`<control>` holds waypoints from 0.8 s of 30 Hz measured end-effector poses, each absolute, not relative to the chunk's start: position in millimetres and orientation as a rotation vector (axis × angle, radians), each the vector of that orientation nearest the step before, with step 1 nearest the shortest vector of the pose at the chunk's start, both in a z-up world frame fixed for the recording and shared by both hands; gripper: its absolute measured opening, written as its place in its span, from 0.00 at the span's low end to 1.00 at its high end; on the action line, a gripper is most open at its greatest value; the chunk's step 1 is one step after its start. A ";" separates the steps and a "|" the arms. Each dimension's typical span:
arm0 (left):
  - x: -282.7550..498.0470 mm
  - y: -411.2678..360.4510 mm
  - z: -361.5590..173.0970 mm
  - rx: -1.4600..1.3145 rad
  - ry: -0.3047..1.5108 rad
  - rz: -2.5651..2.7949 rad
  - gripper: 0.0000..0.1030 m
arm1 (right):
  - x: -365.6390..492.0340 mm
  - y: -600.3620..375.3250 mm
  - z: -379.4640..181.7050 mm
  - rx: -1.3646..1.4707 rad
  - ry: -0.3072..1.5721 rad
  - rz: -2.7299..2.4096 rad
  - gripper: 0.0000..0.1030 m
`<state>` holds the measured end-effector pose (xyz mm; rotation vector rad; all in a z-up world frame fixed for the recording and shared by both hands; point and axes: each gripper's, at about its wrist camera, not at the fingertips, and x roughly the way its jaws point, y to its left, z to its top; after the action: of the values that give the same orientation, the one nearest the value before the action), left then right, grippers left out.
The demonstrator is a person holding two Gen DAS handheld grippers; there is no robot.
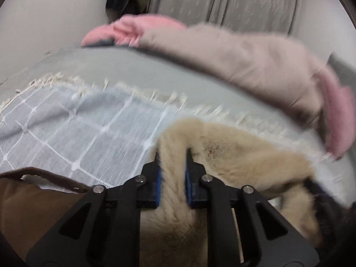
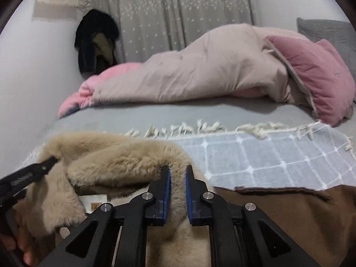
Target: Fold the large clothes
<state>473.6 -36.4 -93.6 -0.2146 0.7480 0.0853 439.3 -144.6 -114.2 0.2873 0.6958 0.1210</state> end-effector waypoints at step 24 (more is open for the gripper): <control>277.1 -16.6 -30.8 -0.126 0.942 -0.115 0.84 | 246.5 -308.5 -60.2 0.256 0.847 -0.164 0.74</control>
<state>277.1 -16.6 -30.8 -0.1255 0.9415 -0.1153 246.5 -308.5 -60.2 0.2555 0.8470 -0.1636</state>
